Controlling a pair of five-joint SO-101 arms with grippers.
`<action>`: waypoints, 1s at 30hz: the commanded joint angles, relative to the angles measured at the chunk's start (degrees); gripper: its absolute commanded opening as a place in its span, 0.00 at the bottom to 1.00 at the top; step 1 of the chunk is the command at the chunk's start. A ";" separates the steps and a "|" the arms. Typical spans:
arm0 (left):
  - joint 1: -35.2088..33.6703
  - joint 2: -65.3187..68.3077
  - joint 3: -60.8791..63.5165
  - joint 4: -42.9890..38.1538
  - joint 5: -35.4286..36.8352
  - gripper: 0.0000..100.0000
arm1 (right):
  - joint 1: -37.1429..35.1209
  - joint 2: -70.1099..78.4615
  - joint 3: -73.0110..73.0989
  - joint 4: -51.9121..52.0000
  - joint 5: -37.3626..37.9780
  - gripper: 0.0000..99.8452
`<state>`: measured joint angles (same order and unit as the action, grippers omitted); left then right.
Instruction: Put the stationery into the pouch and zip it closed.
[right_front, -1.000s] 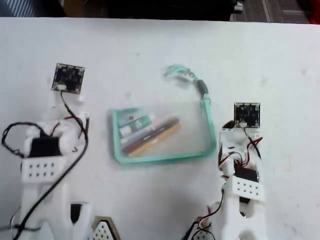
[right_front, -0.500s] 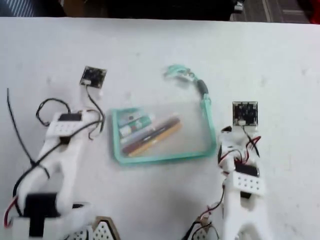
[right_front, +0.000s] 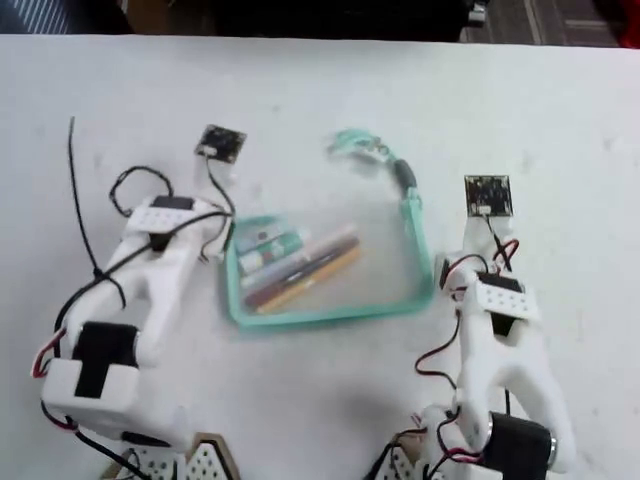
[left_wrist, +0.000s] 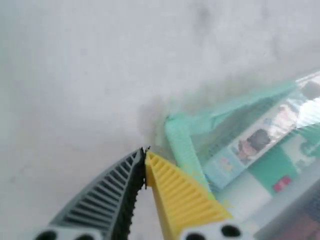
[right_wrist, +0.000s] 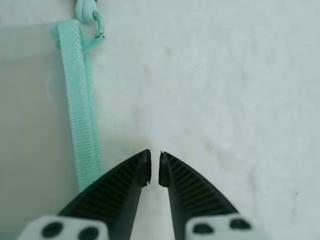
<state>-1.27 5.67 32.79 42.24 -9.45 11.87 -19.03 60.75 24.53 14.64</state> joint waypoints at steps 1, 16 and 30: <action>2.68 1.45 -5.10 0.35 0.44 0.03 | -0.04 0.13 -2.46 0.13 0.79 0.03; 2.33 9.54 -16.35 8.53 6.86 0.03 | -0.57 11.21 -14.24 9.36 0.79 0.02; 2.42 9.80 -20.84 10.81 7.47 0.02 | -5.05 11.12 -13.63 11.30 9.05 0.02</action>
<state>3.38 16.40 16.88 50.77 -2.95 8.62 -7.52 49.23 35.43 22.29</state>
